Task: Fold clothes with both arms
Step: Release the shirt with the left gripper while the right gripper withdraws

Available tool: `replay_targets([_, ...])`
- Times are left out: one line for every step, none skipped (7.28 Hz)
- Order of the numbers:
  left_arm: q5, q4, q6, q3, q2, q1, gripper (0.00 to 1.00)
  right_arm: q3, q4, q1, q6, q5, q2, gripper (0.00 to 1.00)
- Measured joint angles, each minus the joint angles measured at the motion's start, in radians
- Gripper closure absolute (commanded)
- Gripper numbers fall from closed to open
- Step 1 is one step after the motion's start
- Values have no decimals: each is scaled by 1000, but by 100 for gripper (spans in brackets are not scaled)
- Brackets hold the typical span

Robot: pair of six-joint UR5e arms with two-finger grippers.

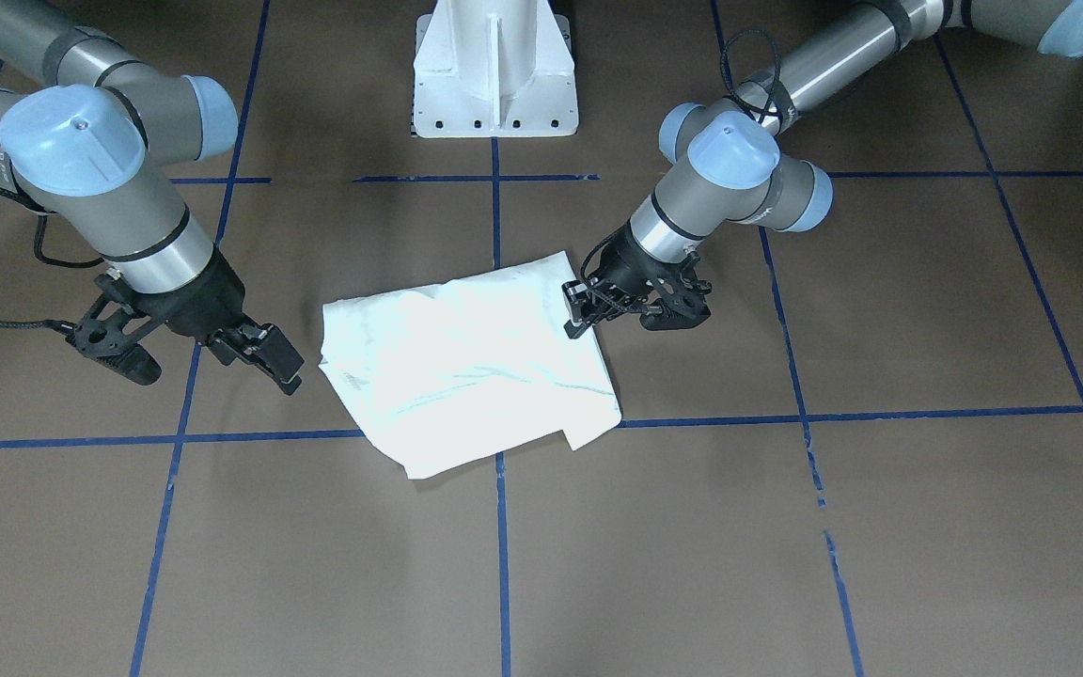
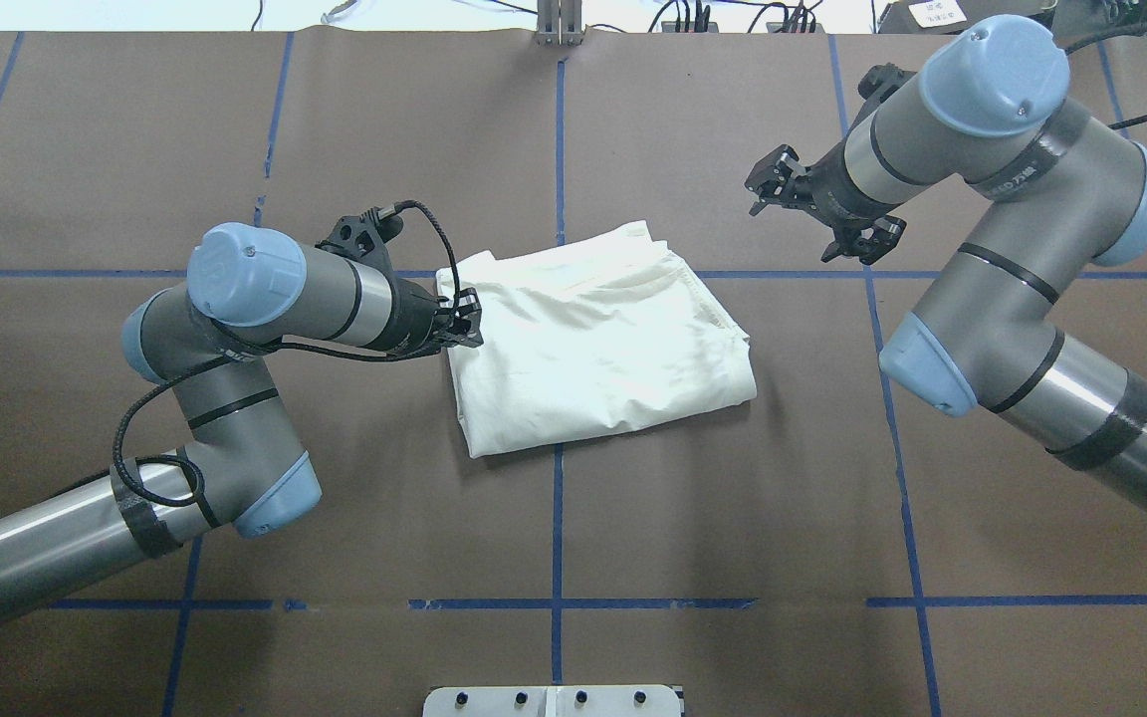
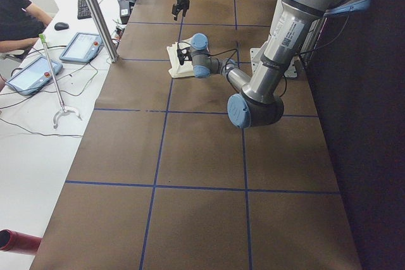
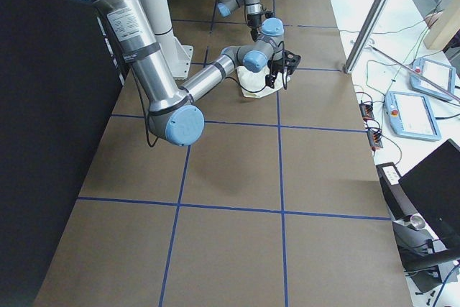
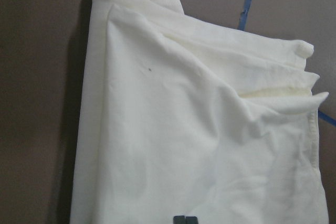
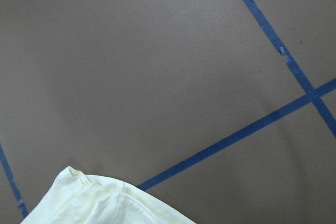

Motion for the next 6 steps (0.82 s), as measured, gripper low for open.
replay_targets([17, 1, 44, 26, -2, -17, 100, 15, 2, -7, -9, 1, -11, 0])
replay_targets([24, 1, 92, 55, -2, -44, 100, 25, 3, -10, -14, 0, -15, 0])
replay_targets([24, 3, 144, 85, -2, -73, 100, 31, 4, -10, -24, -6, -19, 0])
replay_targets([-14, 22, 196, 99, 0, -122, 100, 42, 4, -4, -41, -13, -24, 0])
replay_targets([-77, 54, 238, 86, 3, -173, 100, 55, 2, 14, -66, -17, -28, 0])
replay_targets([-119, 74, 264, 58, 7, -210, 100, 60, -1, 50, -116, -14, -36, 0])
